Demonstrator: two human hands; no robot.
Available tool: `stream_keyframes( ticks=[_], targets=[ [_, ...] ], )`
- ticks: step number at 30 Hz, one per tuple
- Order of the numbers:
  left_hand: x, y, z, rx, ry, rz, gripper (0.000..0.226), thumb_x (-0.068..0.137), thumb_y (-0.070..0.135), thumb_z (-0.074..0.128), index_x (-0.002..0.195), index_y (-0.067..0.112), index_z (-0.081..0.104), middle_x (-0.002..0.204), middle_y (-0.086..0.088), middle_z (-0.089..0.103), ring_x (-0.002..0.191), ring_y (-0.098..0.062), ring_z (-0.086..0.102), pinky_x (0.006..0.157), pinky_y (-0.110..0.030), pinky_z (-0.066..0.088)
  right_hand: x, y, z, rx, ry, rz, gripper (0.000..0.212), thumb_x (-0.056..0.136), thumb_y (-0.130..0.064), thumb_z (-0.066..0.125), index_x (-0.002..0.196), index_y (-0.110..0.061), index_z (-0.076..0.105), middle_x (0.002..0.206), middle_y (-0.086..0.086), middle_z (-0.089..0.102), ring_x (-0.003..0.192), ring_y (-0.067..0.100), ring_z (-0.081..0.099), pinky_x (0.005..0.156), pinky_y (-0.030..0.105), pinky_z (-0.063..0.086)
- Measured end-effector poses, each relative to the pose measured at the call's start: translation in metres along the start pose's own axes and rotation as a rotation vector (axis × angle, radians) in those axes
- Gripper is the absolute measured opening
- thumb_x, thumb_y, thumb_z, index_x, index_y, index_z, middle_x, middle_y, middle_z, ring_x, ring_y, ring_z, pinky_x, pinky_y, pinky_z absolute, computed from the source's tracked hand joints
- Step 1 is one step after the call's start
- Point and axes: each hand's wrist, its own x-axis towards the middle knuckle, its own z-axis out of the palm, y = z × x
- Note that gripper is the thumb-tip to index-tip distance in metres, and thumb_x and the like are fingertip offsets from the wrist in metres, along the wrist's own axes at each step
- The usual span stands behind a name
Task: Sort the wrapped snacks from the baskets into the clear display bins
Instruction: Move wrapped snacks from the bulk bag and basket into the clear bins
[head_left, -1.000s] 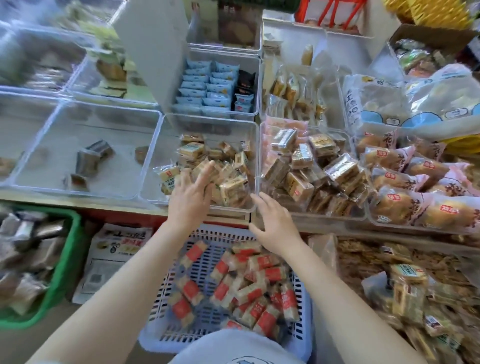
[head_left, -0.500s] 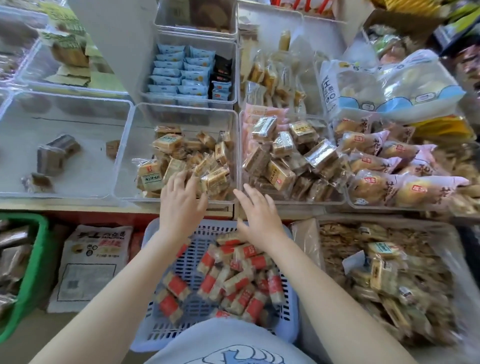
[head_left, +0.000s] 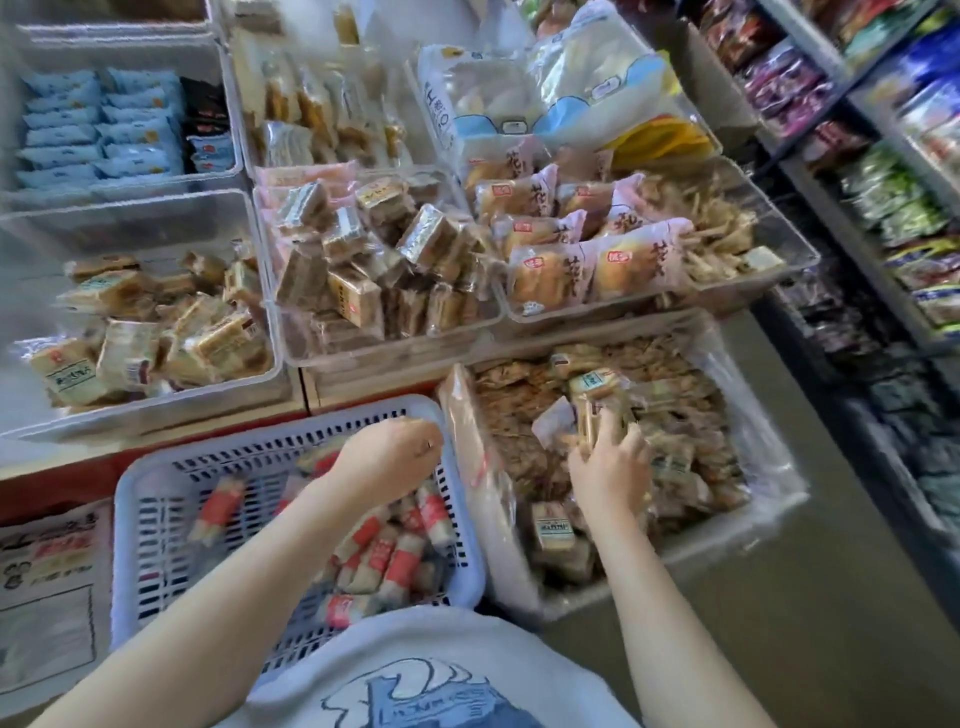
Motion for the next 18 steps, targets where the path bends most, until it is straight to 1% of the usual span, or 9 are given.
stream_keyframes(
  ticks=[2, 3, 6, 9, 11, 13, 15, 16, 18],
  targets=[
    [0.003, 0.02, -0.004, -0.028, -0.027, 0.008, 0.021, 0.101, 0.022, 0.042, 0.099, 0.019, 0.063, 0.09, 0.002, 0.064, 0.08, -0.02, 0.062, 0.063, -0.032, 0.05, 0.007, 0.011, 0.004, 0.068, -0.031, -0.017, 0.064, 0.086, -0.034, 0.069, 0.143, -0.022, 0.042, 0.125, 0.021, 0.056, 0.118, 0.039, 0.049, 0.095, 0.049, 0.043],
    [0.004, 0.027, -0.004, -0.036, -0.025, 0.01, 0.022, 0.101, 0.026, 0.042, 0.103, 0.023, 0.064, 0.092, 0.004, 0.064, 0.082, -0.019, 0.063, 0.065, -0.032, 0.053, 0.011, 0.013, 0.005, 0.097, -0.033, -0.025, 0.06, 0.087, -0.037, 0.068, 0.14, -0.024, 0.043, 0.122, 0.018, 0.058, 0.119, 0.037, 0.049, 0.095, 0.049, 0.043],
    [0.006, 0.044, -0.003, 0.014, -0.034, 0.003, 0.026, 0.101, 0.028, 0.042, 0.114, 0.026, 0.064, 0.098, 0.002, 0.067, 0.084, -0.021, 0.065, 0.069, -0.036, 0.057, 0.02, 0.01, -0.004, 0.196, -0.066, 0.01, 0.053, 0.085, -0.036, 0.069, 0.132, -0.027, 0.046, 0.123, 0.012, 0.058, 0.12, 0.033, 0.048, 0.096, 0.051, 0.041],
    [0.005, 0.054, -0.004, 0.021, -0.059, -0.012, 0.034, 0.101, 0.035, 0.043, 0.132, 0.028, 0.054, 0.118, 0.001, 0.062, 0.096, -0.02, 0.065, 0.076, -0.036, 0.057, 0.021, 0.005, -0.022, 0.311, -0.077, -0.02, 0.054, 0.079, -0.026, 0.07, 0.129, -0.029, 0.049, 0.12, 0.007, 0.053, 0.113, 0.031, 0.05, 0.098, 0.048, 0.04],
    [0.0, 0.056, -0.007, -0.021, -0.025, 0.0, 0.05, 0.099, 0.04, 0.049, 0.147, 0.029, 0.038, 0.137, 0.002, 0.049, 0.111, -0.019, 0.058, 0.079, -0.031, 0.053, 0.013, -0.002, -0.037, 0.473, -0.11, -0.123, 0.051, 0.08, -0.022, 0.068, 0.127, -0.031, 0.053, 0.115, 0.002, 0.049, 0.108, 0.025, 0.046, 0.095, 0.042, 0.041],
    [-0.007, 0.054, -0.011, -0.055, 0.079, 0.022, 0.071, 0.094, 0.045, 0.058, 0.153, 0.028, 0.024, 0.149, 0.003, 0.036, 0.13, -0.02, 0.044, 0.092, -0.03, 0.046, 0.003, -0.016, -0.05, 0.588, -0.229, -0.254, 0.045, 0.081, -0.021, 0.066, 0.123, -0.035, 0.058, 0.116, -0.003, 0.048, 0.111, 0.02, 0.045, 0.093, 0.036, 0.041],
    [-0.015, 0.047, -0.016, -0.092, 0.193, 0.043, 0.084, 0.087, 0.051, 0.065, 0.154, 0.026, 0.022, 0.154, 0.002, 0.032, 0.139, -0.02, 0.033, 0.108, -0.035, 0.038, -0.007, -0.038, -0.062, 0.619, -0.41, -0.366, 0.045, 0.081, -0.021, 0.064, 0.122, -0.038, 0.056, 0.119, -0.008, 0.051, 0.11, 0.016, 0.051, 0.09, 0.035, 0.044],
    [-0.018, 0.042, -0.019, -0.107, 0.222, 0.05, 0.086, 0.084, 0.053, 0.067, 0.154, 0.025, 0.024, 0.153, 0.003, 0.035, 0.14, -0.02, 0.032, 0.112, -0.036, 0.035, -0.012, -0.052, -0.068, 0.639, -0.522, -0.397, 0.046, 0.082, -0.021, 0.064, 0.124, -0.038, 0.053, 0.118, -0.01, 0.053, 0.105, 0.013, 0.055, 0.089, 0.035, 0.048],
    [-0.027, 0.03, -0.025, -0.139, 0.234, 0.043, 0.083, 0.08, 0.052, 0.07, 0.15, 0.028, 0.032, 0.148, 0.005, 0.044, 0.136, -0.017, 0.039, 0.11, -0.035, 0.038, -0.024, -0.084, -0.077, 0.703, -0.713, -0.425, 0.047, 0.083, -0.022, 0.064, 0.124, -0.039, 0.048, 0.115, -0.012, 0.053, 0.091, 0.012, 0.06, 0.084, 0.037, 0.054]
  ],
)
